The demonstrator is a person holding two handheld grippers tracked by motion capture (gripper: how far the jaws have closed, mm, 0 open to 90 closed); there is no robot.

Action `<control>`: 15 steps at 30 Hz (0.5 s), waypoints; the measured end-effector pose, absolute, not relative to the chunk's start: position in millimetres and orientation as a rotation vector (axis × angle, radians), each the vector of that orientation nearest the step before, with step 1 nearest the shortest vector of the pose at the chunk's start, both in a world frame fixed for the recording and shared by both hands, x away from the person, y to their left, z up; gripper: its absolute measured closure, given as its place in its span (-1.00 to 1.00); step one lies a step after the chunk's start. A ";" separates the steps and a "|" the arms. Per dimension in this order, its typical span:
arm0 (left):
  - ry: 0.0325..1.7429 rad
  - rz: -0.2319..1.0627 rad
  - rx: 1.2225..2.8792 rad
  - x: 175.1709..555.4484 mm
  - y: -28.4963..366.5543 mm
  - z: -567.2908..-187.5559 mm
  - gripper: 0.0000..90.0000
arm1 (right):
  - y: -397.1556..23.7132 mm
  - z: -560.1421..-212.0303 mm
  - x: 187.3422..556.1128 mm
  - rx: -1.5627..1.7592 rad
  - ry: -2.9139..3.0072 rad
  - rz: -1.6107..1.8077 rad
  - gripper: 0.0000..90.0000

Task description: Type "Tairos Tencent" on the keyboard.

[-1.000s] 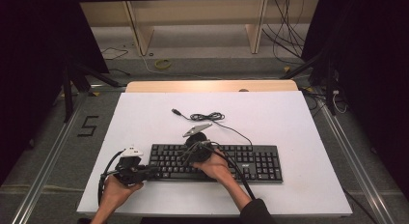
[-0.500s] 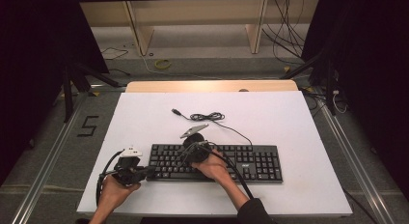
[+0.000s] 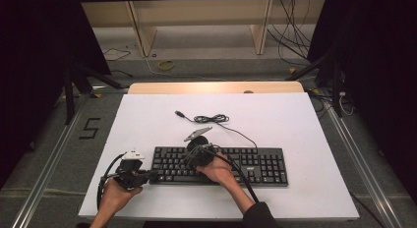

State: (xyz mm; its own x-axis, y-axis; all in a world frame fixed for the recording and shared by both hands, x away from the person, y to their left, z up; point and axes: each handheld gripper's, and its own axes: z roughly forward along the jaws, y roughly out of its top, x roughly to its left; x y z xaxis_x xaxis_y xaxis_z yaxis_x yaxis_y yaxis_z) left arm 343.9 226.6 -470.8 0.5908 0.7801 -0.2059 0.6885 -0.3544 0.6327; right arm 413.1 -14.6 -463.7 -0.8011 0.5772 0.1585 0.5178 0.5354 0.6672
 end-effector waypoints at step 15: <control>1.171 0.164 2.133 344.7 227.4 -472.1 0.98 | -17.9 -466.2 412.6 0.975 2.683 1.110 1.00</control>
